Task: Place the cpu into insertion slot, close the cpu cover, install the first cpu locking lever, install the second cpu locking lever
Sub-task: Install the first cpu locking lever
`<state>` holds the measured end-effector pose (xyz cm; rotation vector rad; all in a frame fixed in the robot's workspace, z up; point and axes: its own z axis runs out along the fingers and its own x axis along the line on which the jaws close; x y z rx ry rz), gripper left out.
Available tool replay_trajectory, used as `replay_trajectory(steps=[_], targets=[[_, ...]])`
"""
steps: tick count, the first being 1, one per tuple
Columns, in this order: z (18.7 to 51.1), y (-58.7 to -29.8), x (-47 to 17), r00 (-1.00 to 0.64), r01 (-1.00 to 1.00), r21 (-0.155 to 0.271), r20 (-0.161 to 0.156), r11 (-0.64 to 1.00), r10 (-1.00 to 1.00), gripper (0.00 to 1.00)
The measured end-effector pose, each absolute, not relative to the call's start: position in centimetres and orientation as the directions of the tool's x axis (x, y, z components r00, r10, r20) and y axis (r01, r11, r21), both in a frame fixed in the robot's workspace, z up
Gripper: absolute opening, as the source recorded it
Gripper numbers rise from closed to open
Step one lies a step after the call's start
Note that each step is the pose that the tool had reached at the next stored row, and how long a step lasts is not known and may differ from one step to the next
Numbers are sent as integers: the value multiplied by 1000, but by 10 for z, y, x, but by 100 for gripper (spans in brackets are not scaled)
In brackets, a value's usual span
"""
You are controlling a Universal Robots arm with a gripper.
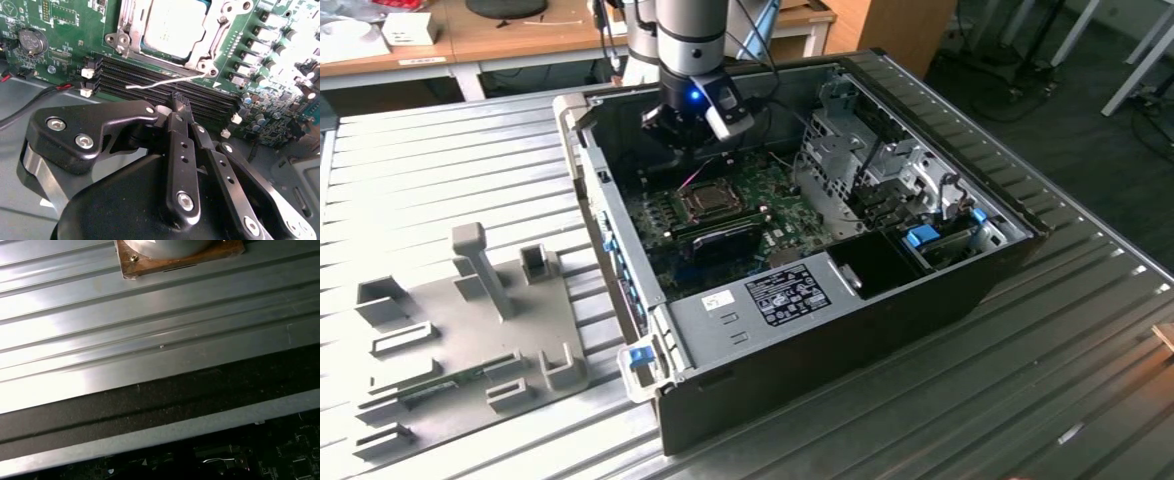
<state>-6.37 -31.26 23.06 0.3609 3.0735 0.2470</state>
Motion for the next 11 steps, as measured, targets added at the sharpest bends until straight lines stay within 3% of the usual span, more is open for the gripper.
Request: replay_trajectory(steps=[11], targets=[[227, -313, -61, -972, 228, 162, -18, 960, 234, 10]])
